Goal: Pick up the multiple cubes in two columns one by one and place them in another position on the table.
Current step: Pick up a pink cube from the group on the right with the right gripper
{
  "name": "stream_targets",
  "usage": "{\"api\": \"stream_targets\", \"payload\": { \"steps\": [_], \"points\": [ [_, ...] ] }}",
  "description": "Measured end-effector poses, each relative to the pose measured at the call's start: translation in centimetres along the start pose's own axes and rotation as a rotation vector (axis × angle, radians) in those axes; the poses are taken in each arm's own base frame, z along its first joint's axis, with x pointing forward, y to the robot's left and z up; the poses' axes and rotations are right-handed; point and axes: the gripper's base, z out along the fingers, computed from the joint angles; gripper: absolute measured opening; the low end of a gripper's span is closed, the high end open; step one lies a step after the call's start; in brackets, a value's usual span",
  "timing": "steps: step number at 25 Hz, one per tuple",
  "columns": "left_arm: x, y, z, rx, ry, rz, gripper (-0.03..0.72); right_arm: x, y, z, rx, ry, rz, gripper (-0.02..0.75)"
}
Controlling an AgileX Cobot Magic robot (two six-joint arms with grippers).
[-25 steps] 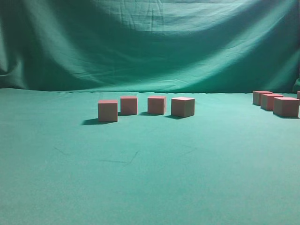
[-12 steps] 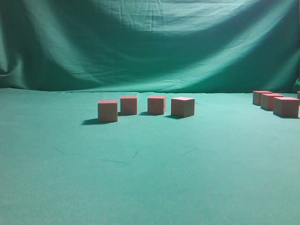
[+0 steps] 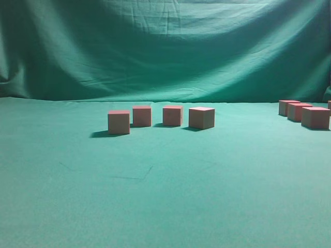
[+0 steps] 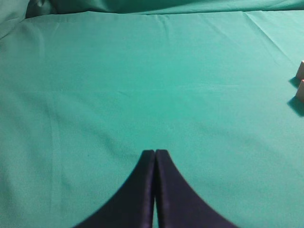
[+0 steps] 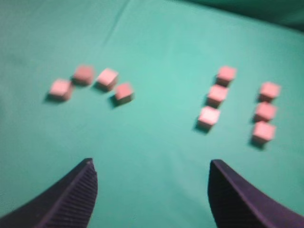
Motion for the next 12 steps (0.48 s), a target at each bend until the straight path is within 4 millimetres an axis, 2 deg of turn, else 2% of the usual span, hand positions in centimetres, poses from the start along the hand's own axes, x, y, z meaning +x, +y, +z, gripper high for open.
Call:
{"api": "stream_targets", "payload": {
  "steps": [4, 7, 12],
  "points": [
    [0.0, 0.0, 0.0, 0.0, 0.0, 0.001, 0.0, 1.9, 2.1, 0.0, -0.25, 0.106, -0.102, 0.49],
    [0.0, 0.0, 0.0, 0.0, 0.0, 0.001, 0.0, 2.5, 3.4, -0.3, -0.4, 0.152, -0.124, 0.49],
    [0.0, 0.0, 0.0, 0.0, 0.0, 0.001, 0.0, 2.6, 3.6, -0.5, -0.438, 0.16, -0.123, 0.49]
  ]
}}
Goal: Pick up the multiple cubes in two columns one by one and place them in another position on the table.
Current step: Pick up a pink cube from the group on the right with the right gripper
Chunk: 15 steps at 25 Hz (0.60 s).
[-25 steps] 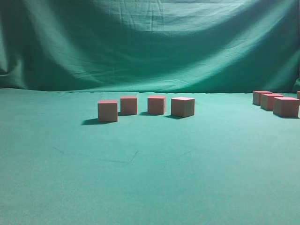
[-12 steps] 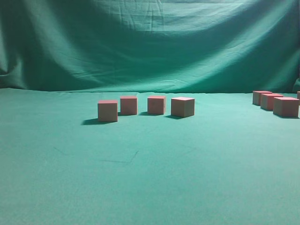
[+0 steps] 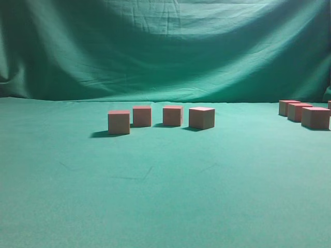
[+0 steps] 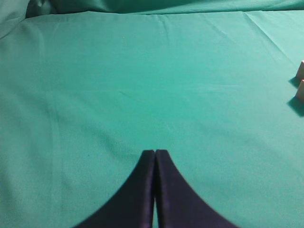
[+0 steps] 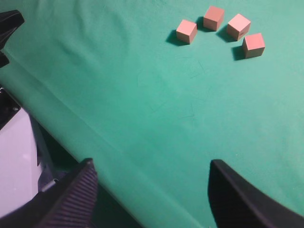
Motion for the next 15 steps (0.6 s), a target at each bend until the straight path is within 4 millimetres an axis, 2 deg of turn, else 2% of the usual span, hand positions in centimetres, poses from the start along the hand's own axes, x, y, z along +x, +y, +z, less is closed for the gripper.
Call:
{"api": "stream_targets", "payload": {
  "steps": [8, 15],
  "points": [
    [0.0, 0.0, 0.0, 0.0, 0.0, 0.0, 0.0, -0.2, -0.2, 0.2, 0.017, -0.011, 0.079, 0.49],
    [0.0, 0.0, 0.0, 0.0, 0.0, 0.0, 0.0, -1.9, -3.6, 2.9, 0.41, 0.01, 0.112, 0.49]
  ]
}}
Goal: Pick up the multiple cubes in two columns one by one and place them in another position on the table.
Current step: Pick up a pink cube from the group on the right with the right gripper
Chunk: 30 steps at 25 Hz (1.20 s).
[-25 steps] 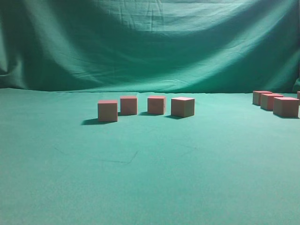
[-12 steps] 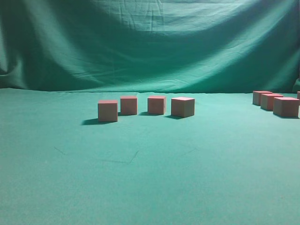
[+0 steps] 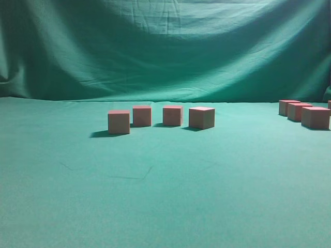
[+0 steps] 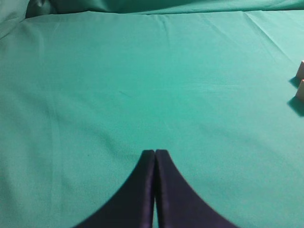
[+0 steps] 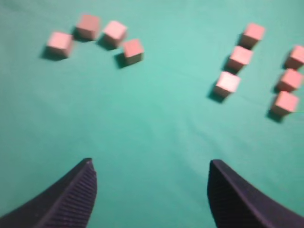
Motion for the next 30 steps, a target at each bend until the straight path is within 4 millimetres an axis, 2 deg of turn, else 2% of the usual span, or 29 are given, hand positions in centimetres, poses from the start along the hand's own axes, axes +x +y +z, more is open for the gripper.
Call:
{"api": "stream_targets", "payload": {
  "steps": [4, 8, 12, 17, 20, 23, 30],
  "points": [
    [0.0, 0.0, 0.0, 0.0, 0.0, 0.0, 0.0, -1.1, -1.4, 2.2, 0.125, 0.055, 0.022, 0.49],
    [0.0, 0.0, 0.0, 0.0, 0.0, 0.0, 0.0, -1.9, -4.2, 5.8, 0.206, 0.192, 0.068, 0.49],
    [0.0, 0.0, 0.0, 0.0, 0.0, 0.0, 0.0, -2.3, -7.5, 9.8, 0.132, 0.289, 0.197, 0.49],
    [0.0, 0.0, 0.0, 0.0, 0.0, 0.0, 0.0, -2.9, -9.9, 15.6, 0.007, 0.306, 0.318, 0.49],
    [0.0, 0.0, 0.0, 0.0, 0.0, 0.0, 0.0, -2.6, -10.8, 19.4, -0.015, 0.355, 0.363, 0.49],
    [0.0, 0.0, 0.0, 0.0, 0.0, 0.0, 0.0, -2.4, -11.0, 22.3, -0.027, 0.375, 0.388, 0.49],
    [0.0, 0.0, 0.0, 0.0, 0.0, 0.0, 0.0, -2.9, -11.7, 25.3, -0.001, 0.272, 0.385, 0.49]
  ]
}}
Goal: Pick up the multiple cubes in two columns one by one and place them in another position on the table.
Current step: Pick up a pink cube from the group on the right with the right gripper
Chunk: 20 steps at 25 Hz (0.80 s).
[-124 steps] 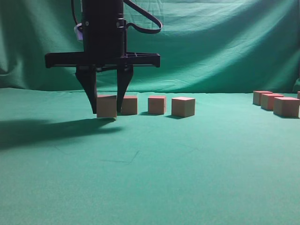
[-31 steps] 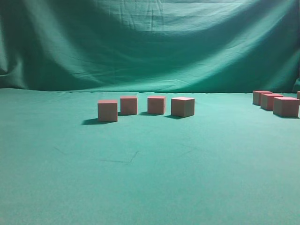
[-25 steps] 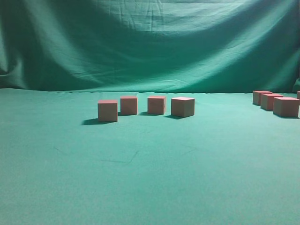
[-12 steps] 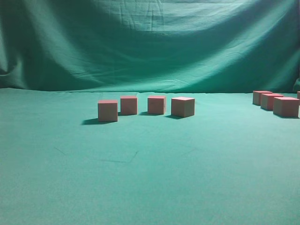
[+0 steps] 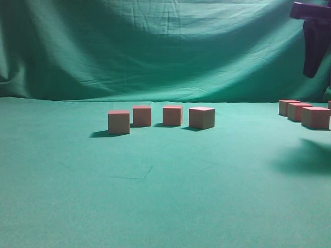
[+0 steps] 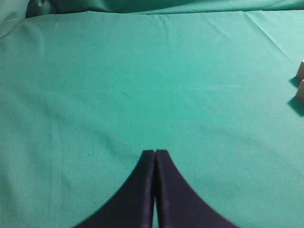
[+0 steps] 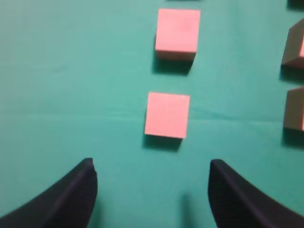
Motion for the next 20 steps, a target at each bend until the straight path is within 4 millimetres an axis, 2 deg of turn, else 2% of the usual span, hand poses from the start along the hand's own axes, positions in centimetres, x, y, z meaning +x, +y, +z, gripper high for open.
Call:
{"api": "stream_targets", "payload": {
  "steps": [14, 15, 16, 17, 20],
  "points": [
    [0.0, 0.0, 0.0, 0.0, 0.0, 0.001, 0.0, -0.9, -0.8, 5.4, 0.032, -0.036, -0.013, 0.49],
    [0.0, 0.0, 0.0, 0.0, 0.0, 0.001, 0.0, -0.9, -0.8, 5.6, 0.033, -0.034, -0.012, 0.436],
    [0.0, 0.0, 0.0, 0.0, 0.0, 0.001, 0.0, -0.9, -0.8, 5.8, 0.034, -0.036, -0.012, 0.435],
    [0.0, 0.0, 0.0, 0.0, 0.0, 0.001, 0.0, -1.0, -0.9, 6.0, 0.035, -0.039, -0.012, 0.38],
    [0.0, 0.0, 0.0, 0.0, 0.0, 0.001, 0.0, -0.9, -1.0, 6.9, 0.037, -0.033, -0.01, 0.288]
  ]
}}
